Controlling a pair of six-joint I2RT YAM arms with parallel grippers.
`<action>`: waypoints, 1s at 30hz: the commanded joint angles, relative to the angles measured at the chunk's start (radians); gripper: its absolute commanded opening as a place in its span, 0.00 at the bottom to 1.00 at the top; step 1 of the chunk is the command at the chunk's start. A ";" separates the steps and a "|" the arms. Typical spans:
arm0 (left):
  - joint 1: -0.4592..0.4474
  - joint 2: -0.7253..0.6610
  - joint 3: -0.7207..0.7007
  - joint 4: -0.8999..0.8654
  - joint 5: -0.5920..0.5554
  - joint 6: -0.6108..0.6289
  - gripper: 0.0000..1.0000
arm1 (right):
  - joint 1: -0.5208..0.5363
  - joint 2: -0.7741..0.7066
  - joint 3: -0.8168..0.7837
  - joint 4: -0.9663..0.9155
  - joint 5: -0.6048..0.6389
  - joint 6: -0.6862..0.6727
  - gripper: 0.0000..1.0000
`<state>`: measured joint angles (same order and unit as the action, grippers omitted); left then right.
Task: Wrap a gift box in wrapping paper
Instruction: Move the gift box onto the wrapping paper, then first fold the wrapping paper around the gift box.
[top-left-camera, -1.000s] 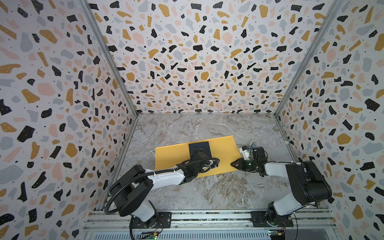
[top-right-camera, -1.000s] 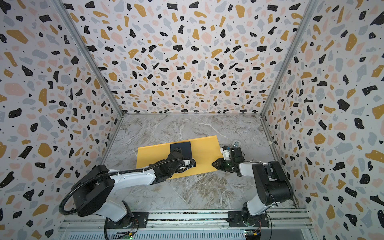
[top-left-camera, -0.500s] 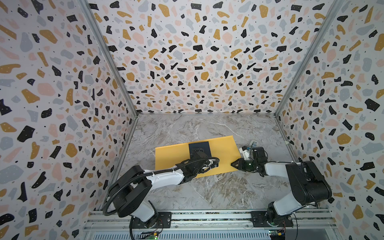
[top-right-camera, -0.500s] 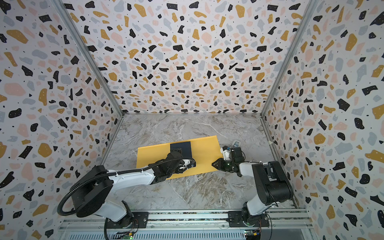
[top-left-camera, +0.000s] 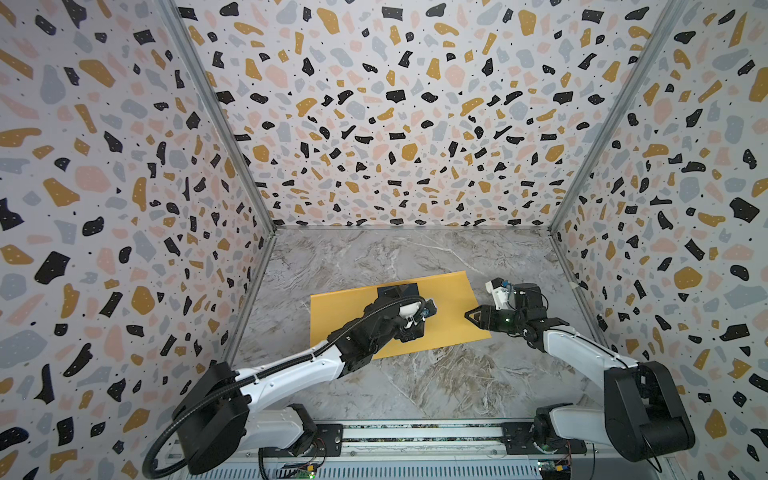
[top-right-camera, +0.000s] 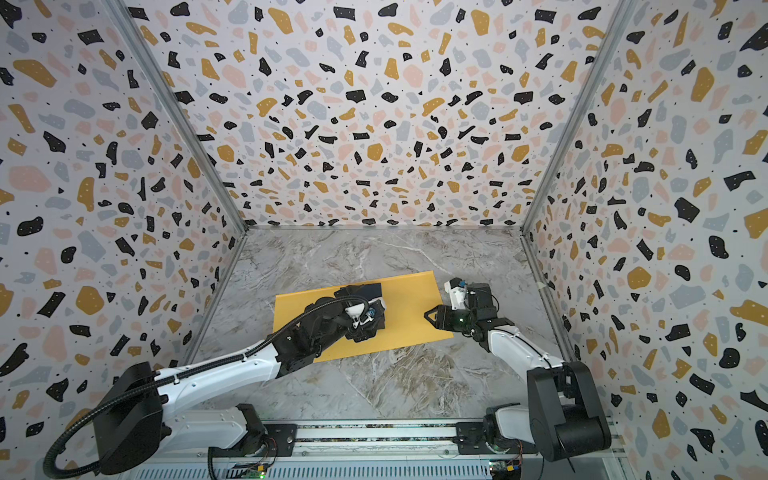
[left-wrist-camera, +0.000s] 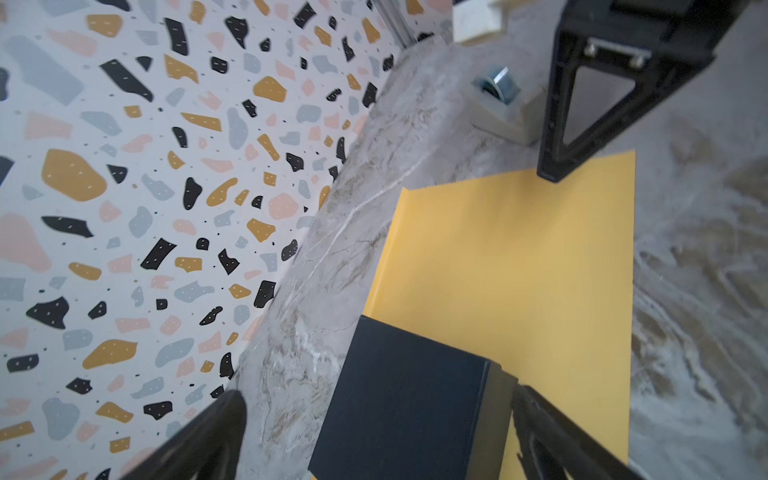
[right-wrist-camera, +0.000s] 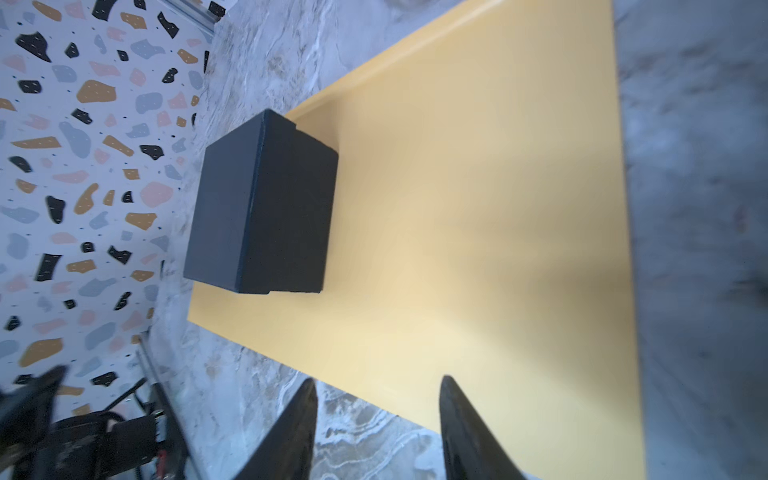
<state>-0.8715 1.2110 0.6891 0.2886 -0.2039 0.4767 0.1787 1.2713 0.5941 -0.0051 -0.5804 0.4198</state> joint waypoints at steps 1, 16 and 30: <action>0.014 -0.060 -0.035 0.105 -0.092 -0.408 1.00 | -0.066 -0.016 0.008 -0.139 0.084 -0.054 0.56; 0.374 0.066 -0.001 -0.056 0.213 -1.037 0.95 | -0.036 0.042 -0.033 -0.102 0.184 -0.025 0.84; 0.374 0.029 -0.046 -0.045 0.186 -1.016 0.95 | 0.015 0.089 -0.089 -0.076 0.168 0.018 0.80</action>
<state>-0.4992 1.2606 0.6605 0.2092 -0.0242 -0.5434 0.1864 1.3350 0.5213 -0.0715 -0.4000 0.4217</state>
